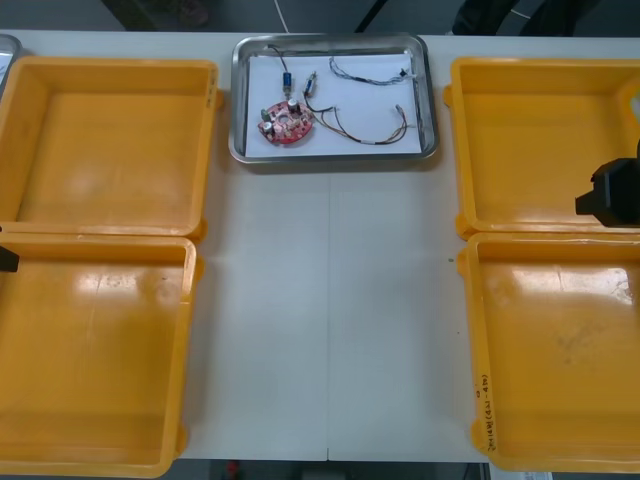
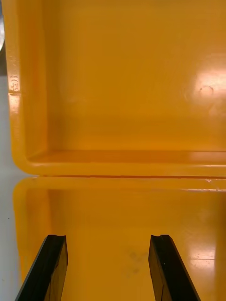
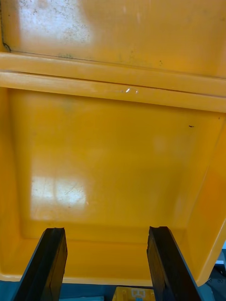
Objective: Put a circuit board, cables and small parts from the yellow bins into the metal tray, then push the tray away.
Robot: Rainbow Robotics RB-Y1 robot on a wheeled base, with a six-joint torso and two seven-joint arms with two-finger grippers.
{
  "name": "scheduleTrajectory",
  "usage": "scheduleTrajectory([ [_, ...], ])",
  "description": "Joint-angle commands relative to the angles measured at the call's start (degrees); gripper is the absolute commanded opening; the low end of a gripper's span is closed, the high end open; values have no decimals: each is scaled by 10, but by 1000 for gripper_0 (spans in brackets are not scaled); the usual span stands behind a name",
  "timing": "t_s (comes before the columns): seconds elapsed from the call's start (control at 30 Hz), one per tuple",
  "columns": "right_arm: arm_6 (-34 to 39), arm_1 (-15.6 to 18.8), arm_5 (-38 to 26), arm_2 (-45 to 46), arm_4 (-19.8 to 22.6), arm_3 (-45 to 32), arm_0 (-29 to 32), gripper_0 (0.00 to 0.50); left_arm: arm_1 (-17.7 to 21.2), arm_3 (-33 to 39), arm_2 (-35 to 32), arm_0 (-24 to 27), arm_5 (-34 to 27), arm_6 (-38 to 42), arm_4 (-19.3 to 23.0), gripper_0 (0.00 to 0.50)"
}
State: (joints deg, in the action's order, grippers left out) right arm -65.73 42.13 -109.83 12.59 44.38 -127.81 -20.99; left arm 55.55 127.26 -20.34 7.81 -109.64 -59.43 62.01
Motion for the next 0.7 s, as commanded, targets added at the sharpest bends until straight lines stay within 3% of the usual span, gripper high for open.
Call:
scheduleTrajectory([
  [0.03, -6, 10, -2, 50, 4, -17, 43, 500, 27, 12, -15, -8, -4, 12, 4, 500],
  [0.37, -39, 10, -2, 83, 20, -3, 119, 500, 27, 12, -15, -8, -4, 12, 4, 500],
  [0.7, -63, 10, -2, 82, 23, 27, 124, 500, 27, 12, -15, -8, -4, 12, 4, 500],
])
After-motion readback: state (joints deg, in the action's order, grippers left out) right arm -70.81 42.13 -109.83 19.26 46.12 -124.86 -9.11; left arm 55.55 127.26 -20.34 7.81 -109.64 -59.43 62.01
